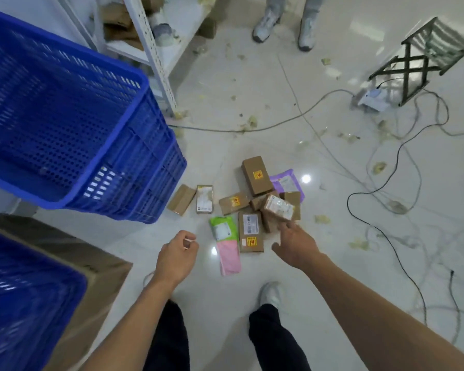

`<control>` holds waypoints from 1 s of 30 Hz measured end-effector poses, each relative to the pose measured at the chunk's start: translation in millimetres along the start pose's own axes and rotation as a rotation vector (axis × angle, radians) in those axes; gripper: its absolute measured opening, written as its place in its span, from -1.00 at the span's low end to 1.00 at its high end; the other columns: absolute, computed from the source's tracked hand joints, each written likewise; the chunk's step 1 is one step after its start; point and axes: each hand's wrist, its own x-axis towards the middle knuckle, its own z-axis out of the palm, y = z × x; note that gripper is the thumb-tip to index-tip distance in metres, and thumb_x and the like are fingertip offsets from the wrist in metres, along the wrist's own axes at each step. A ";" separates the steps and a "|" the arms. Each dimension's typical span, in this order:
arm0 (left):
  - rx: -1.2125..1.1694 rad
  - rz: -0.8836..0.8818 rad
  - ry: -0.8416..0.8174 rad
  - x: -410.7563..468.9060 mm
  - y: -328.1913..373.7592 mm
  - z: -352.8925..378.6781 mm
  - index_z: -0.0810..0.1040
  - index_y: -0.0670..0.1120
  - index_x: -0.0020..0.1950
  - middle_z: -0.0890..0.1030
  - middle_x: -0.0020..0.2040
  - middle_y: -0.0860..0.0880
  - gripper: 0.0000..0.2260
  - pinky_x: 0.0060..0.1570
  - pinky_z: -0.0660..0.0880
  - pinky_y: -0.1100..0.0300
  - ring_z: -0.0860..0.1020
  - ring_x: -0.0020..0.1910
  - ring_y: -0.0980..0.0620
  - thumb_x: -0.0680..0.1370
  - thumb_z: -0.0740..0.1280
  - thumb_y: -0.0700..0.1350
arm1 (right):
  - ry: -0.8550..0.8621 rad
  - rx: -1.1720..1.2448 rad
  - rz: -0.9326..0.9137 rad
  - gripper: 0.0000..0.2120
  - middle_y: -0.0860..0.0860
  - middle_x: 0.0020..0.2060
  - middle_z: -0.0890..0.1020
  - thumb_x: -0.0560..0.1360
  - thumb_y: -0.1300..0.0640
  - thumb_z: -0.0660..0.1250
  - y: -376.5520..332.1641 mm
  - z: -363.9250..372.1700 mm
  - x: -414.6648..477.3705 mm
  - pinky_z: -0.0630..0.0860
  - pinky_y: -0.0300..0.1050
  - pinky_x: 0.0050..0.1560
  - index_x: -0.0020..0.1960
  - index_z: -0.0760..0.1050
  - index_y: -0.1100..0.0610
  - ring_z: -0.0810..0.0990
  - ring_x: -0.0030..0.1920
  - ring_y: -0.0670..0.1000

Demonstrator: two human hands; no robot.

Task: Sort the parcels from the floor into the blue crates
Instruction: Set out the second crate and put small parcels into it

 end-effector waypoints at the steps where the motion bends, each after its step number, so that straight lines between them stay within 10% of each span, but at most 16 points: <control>1: -0.018 -0.020 -0.006 -0.6 1.6 17.3 0.56 0.03 0.11 0.66 0.01 -0.02 -0.87 0.14 0.55 -0.01 0.63 0.02 -0.07 0.59 0.28 -0.09 | -0.012 -0.004 -0.001 -0.45 0.12 0.36 0.38 0.54 -0.02 0.28 16.1 5.5 4.7 0.48 0.03 0.21 0.47 0.24 0.12 0.45 0.30 0.16; 17: 0.212 0.154 -0.097 211.7 6.1 235.5 0.60 0.04 0.09 0.65 -0.03 0.07 -0.86 0.04 0.51 0.10 0.60 -0.02 0.00 0.59 0.28 -0.02 | 0.086 -0.038 -0.043 -0.44 0.11 0.34 0.39 0.50 0.06 0.32 157.5 142.5 221.3 0.45 0.02 0.11 0.45 0.25 0.13 0.42 0.29 0.17; 25: 0.231 0.246 -0.077 325.5 -26.5 301.0 0.57 0.13 0.06 0.63 -0.03 0.12 -0.88 0.06 0.53 0.08 0.59 0.01 0.03 0.59 0.25 0.01 | 0.173 -0.136 -0.098 -0.10 0.13 0.58 0.03 0.49 -0.14 0.39 191.6 204.2 345.0 0.09 0.22 0.53 0.60 -0.12 -0.03 0.02 0.57 0.19; 30: 0.241 0.230 -0.061 344.2 -37.1 306.2 0.59 0.12 0.06 0.61 -0.08 0.19 -0.86 -0.02 0.51 0.13 0.59 -0.03 0.05 0.59 0.25 0.01 | 0.195 -0.133 -0.122 -0.11 0.15 0.42 0.27 0.48 -0.11 0.41 197.1 214.9 364.9 0.25 0.19 0.43 0.58 -0.10 -0.06 0.29 0.43 0.20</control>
